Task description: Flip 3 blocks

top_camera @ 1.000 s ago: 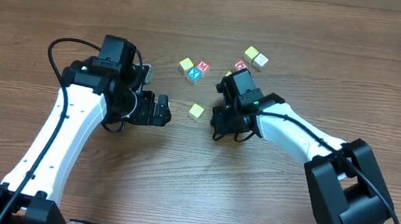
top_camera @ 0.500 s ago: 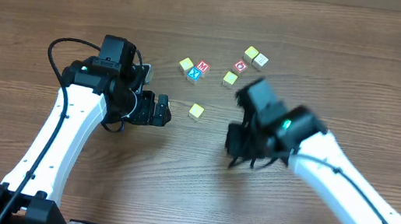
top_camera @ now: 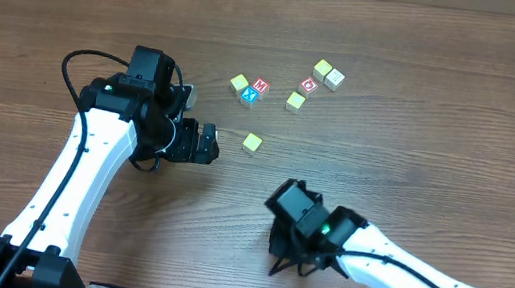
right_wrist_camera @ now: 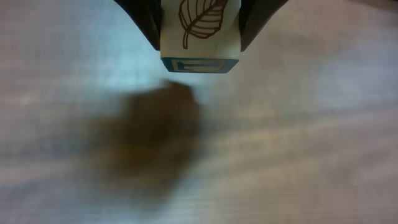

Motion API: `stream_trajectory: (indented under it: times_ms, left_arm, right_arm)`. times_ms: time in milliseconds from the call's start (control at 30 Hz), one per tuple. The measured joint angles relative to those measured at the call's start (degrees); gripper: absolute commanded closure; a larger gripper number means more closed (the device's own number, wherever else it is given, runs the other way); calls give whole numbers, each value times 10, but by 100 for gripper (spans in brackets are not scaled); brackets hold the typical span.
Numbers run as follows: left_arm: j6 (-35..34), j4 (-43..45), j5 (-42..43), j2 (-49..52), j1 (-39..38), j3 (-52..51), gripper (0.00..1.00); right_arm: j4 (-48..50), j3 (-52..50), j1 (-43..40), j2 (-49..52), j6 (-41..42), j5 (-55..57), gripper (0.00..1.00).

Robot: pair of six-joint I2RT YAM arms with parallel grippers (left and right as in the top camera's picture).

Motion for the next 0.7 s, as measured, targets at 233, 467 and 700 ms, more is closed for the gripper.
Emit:
stream_trajectory:
  times_ms: [233, 467, 700]
  left_arm:
    - [0, 0, 0, 0, 0, 0, 0]
    - [0, 0, 0, 0, 0, 0, 0]
    - [0, -4, 0, 0, 0, 0, 0]
  right_arm:
    - [25, 0, -71, 1, -80, 13, 96]
    - [45, 0, -75, 22, -158, 17, 95]
    - [74, 0, -74, 55, -180, 17, 95]
